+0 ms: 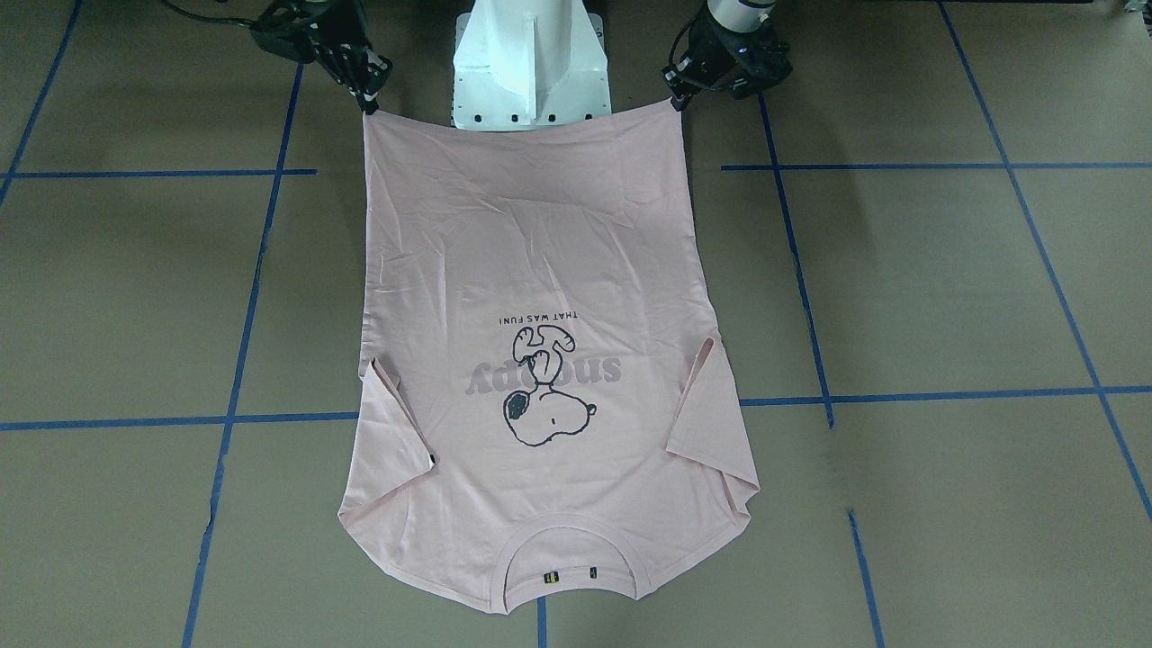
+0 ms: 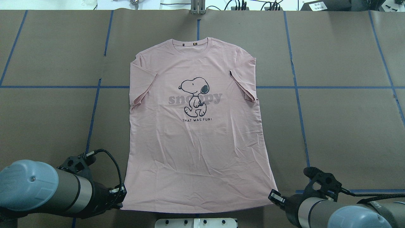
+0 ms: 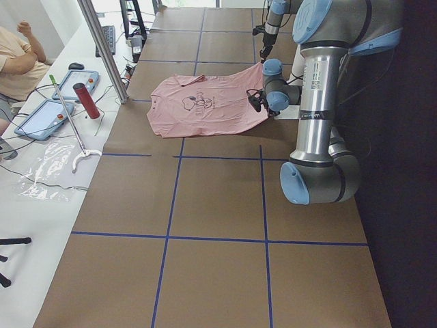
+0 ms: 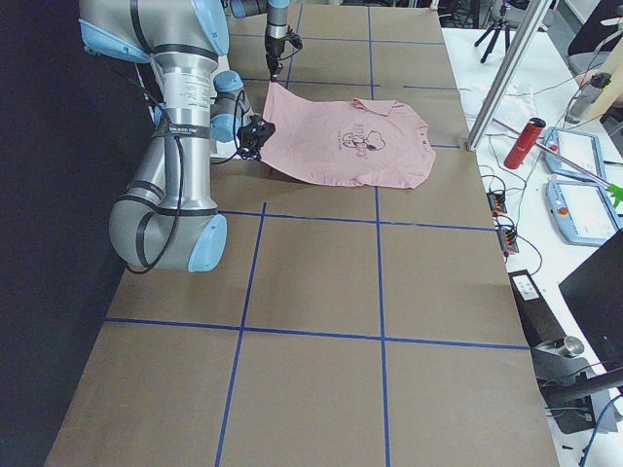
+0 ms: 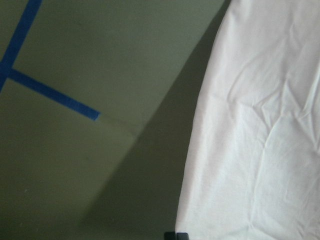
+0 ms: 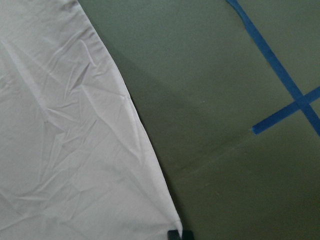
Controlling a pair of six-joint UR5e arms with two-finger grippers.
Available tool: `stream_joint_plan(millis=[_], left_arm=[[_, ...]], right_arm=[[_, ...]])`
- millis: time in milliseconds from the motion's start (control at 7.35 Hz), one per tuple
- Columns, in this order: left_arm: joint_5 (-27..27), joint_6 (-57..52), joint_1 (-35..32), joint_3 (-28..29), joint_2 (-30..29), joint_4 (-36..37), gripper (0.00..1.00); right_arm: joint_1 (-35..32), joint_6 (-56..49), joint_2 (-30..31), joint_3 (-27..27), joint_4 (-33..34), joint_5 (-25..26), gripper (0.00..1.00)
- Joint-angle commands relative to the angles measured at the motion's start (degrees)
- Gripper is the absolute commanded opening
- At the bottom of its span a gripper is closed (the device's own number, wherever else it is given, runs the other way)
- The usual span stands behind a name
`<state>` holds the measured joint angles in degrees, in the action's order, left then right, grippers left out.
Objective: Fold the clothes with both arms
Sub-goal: 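Lift the hem with both grippers and fold it toward the collar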
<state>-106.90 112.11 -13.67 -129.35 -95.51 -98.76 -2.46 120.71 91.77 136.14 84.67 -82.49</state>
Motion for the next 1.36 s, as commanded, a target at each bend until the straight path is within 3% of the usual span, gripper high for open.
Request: stream_joint_plan(millis=[0, 136, 272, 544, 953, 1225], left_arm=[[-0.1, -6.8, -8.6, 7.1, -8.1, 1.7, 0.0], [0.0, -9.8, -12.0, 10.9, -9.9, 1.6, 0.0], [0.0, -14.9, -17.8, 15.1, -12.5, 1.6, 0.0], [-0.1, -23.5, -29.7, 24.0, -19.4, 1.3, 0.0], [2.1, -29.0, -32.6, 25.2, -20.2, -0.3, 0.0], [5.5, -29.0, -32.5, 33.8, -23.8, -5.4, 0.0]], right_arm=[[-8.6, -6.1, -7.2, -3.7, 0.6, -0.2, 0.0], [-13.8, -11.8, -12.1, -9.0, 1.4, -0.6, 0.0], [-19.6, -16.4, -19.8, -16.6, 1.6, -4.3, 0.0], [-29.8, -23.5, -26.9, -26.7, 1.6, -9.4, 0.0], [-38.2, -27.4, -32.9, -34.8, 1.4, -13.6, 0.0], [-40.6, -31.0, -39.0, -45.2, 1.0, -13.7, 0.0]])
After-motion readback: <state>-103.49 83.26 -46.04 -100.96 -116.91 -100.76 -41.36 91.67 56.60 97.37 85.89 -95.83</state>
